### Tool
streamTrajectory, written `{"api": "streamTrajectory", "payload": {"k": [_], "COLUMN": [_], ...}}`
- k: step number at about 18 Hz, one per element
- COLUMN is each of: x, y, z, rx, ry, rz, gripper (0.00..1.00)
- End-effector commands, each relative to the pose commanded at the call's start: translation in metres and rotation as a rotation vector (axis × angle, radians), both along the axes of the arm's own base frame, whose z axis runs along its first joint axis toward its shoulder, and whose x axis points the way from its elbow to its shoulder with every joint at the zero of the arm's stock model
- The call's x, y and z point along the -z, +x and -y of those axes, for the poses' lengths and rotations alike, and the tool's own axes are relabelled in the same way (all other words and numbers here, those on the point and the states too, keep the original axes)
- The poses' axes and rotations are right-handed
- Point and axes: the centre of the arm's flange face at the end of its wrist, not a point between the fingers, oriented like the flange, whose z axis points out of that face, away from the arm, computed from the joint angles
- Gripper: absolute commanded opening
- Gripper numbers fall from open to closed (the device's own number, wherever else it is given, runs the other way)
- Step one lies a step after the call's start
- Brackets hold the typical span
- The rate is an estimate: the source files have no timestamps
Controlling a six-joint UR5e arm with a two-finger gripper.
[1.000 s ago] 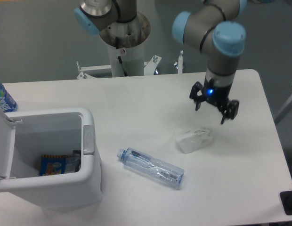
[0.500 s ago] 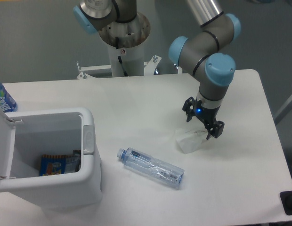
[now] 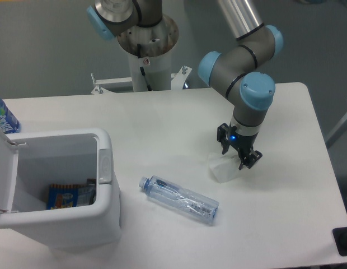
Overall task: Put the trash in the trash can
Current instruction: 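Lower the open gripper onto the crumpled white tissue, then close the gripper on the tissue and lift it, then carry the tissue over the white bin and open the gripper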
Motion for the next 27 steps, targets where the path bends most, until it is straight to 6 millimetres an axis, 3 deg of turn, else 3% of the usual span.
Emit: {"api": "streamTrajectory", "payload": {"k": [7,11,14,17,22,27], "x": [-0.051,-0.106,-0.163,-0.210,-0.291,-0.332], "y": [-0.034,-0.061,-0.059,-0.040,0.016,0.078], "z": [0.000,0.002,-0.009,-0.022,-0.056,-0.086], "rx": [-0.084,-0.189,-0.384,-0.540,-0.719,-0.741], "ry": [0.108,0.312,0.491,0.606,0.736,0.770], "rz": [-0.051,-0.039,0.032,0.117,0.261,0.330], "gripper": [0.00,0.00,0.00,0.00,0.00,0.00]}}
